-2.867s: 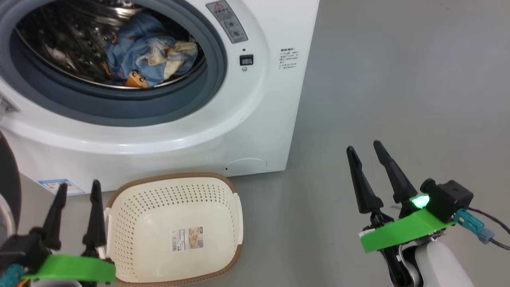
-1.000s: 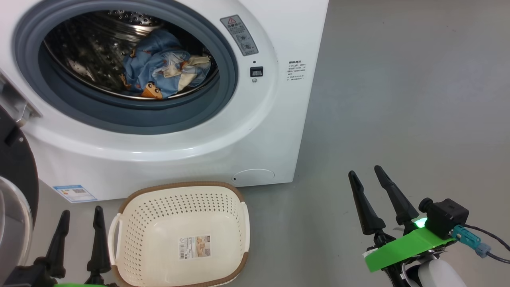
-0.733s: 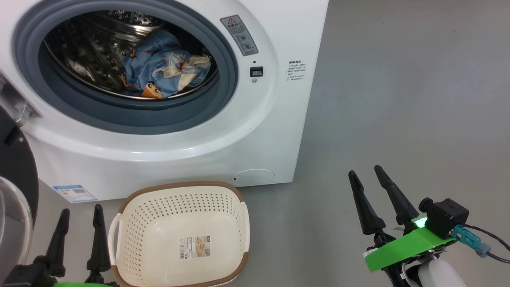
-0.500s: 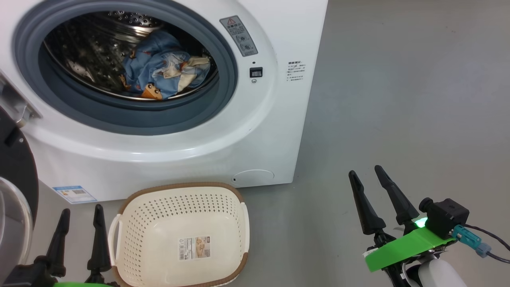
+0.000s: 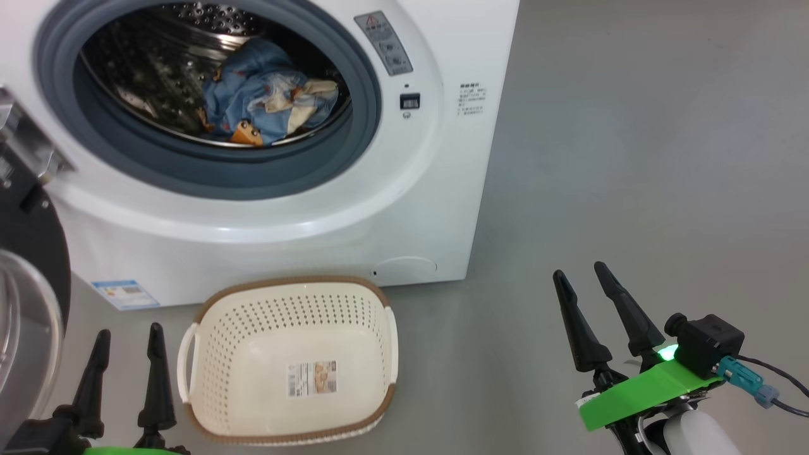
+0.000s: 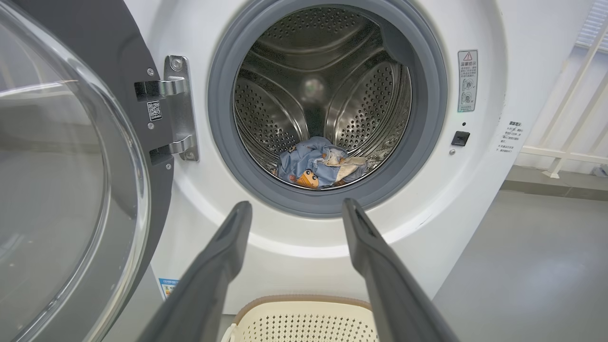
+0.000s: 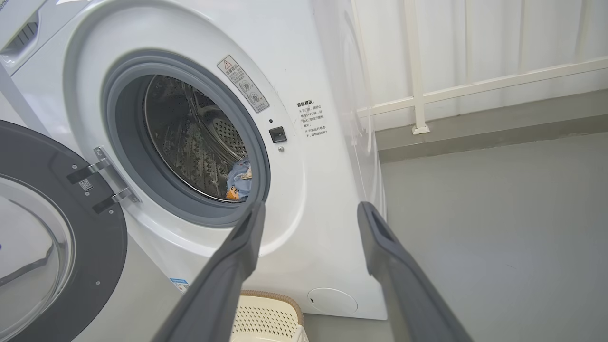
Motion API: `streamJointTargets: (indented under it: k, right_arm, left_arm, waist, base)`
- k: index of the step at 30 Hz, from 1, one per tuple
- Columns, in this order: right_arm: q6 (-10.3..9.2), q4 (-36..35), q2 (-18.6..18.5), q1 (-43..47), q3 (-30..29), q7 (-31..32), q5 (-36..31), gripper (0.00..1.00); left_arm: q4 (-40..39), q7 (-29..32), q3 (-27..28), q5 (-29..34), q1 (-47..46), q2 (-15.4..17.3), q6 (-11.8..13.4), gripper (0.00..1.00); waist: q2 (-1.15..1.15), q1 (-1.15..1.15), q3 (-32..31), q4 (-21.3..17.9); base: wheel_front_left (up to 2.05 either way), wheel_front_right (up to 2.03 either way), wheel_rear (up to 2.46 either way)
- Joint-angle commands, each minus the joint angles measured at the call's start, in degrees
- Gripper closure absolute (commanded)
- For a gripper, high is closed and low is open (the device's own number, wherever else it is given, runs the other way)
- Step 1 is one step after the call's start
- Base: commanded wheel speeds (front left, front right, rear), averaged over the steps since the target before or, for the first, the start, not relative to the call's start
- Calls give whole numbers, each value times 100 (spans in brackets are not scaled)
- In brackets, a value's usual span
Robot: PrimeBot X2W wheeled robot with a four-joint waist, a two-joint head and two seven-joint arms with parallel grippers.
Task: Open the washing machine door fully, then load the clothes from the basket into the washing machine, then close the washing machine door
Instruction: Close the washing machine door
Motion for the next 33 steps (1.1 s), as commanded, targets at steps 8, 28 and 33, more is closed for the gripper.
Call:
streamJointTargets:
  k: [8,28,33]
  right_arm:
    - [52,-148,2,-70,112,-27,3,0]
    - [52,-146,-10,-85,130,-27,12,0]
    - [52,-150,-17,-79,129,-27,18,0]
  left_arm:
    - [-140,-28,134,-46,-158,121,-18,0]
    - [-115,-28,121,-23,-178,136,-19,0]
    - [-102,-28,126,-14,-175,133,-19,0]
  waist:
    - [0,0,-31,1]
    - [0,0,-40,15]
    - [0,0,-34,27]
  base:
    - [-176,167,9]
    - [-30,30,0]
    - [0,0,0]
